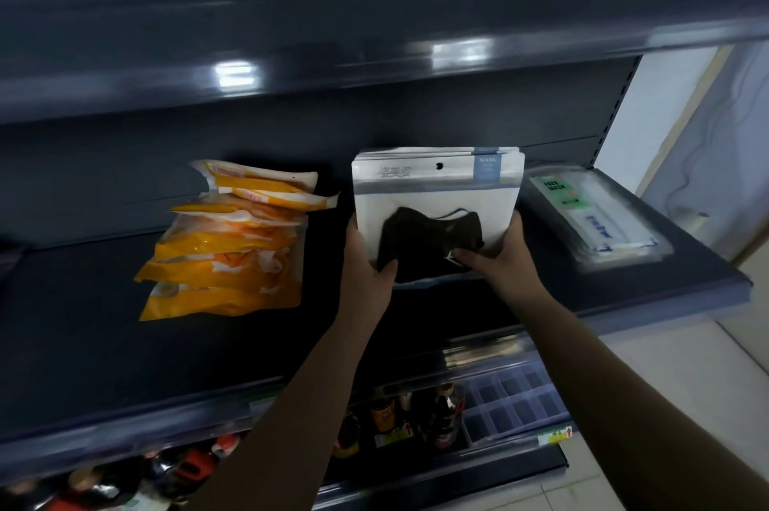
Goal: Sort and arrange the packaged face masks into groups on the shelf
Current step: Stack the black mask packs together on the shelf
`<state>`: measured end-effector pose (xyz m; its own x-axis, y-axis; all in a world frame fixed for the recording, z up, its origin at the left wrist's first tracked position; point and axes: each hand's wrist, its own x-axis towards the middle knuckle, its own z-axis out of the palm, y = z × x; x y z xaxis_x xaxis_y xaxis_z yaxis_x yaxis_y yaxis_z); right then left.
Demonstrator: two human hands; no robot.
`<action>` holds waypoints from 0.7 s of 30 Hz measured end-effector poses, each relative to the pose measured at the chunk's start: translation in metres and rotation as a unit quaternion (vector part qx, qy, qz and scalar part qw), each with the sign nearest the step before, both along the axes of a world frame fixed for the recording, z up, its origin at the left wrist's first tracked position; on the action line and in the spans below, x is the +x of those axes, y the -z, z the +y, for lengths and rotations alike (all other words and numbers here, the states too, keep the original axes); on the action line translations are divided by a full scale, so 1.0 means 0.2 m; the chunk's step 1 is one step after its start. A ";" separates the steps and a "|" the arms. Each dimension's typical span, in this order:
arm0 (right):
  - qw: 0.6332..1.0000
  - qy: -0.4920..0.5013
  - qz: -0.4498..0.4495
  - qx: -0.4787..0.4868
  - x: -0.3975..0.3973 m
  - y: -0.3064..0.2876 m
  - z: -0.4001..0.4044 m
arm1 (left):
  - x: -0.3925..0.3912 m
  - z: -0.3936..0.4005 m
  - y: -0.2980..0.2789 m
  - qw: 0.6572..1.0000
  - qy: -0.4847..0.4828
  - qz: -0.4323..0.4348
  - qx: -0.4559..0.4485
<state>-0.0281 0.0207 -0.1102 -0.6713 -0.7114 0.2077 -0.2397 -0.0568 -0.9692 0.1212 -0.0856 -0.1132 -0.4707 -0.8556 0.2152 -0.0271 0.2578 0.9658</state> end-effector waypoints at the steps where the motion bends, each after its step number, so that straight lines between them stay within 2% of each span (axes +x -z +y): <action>1: 1.000 0.003 0.001 -0.002 0.00 0.00 0.00 | -0.01 0.00 0.00 1.000 -0.003 -0.001 -0.003; 7: 1.000 -0.003 0.006 -0.006 -0.10 -0.03 0.00 | -0.03 -0.01 -0.04 1.000 0.011 0.010 -0.028; 12: 0.997 -0.036 -0.001 0.064 -0.12 0.07 0.02 | -0.02 0.06 0.00 0.999 0.012 -0.041 -0.010; 15: 0.996 -0.036 0.006 0.078 -0.15 0.05 0.01 | -0.02 0.08 -0.01 0.999 -0.004 -0.052 0.006; 21: 0.993 -0.008 -0.036 0.113 -0.23 0.02 -0.02 | -0.08 0.04 -0.02 0.995 -0.013 -0.092 0.042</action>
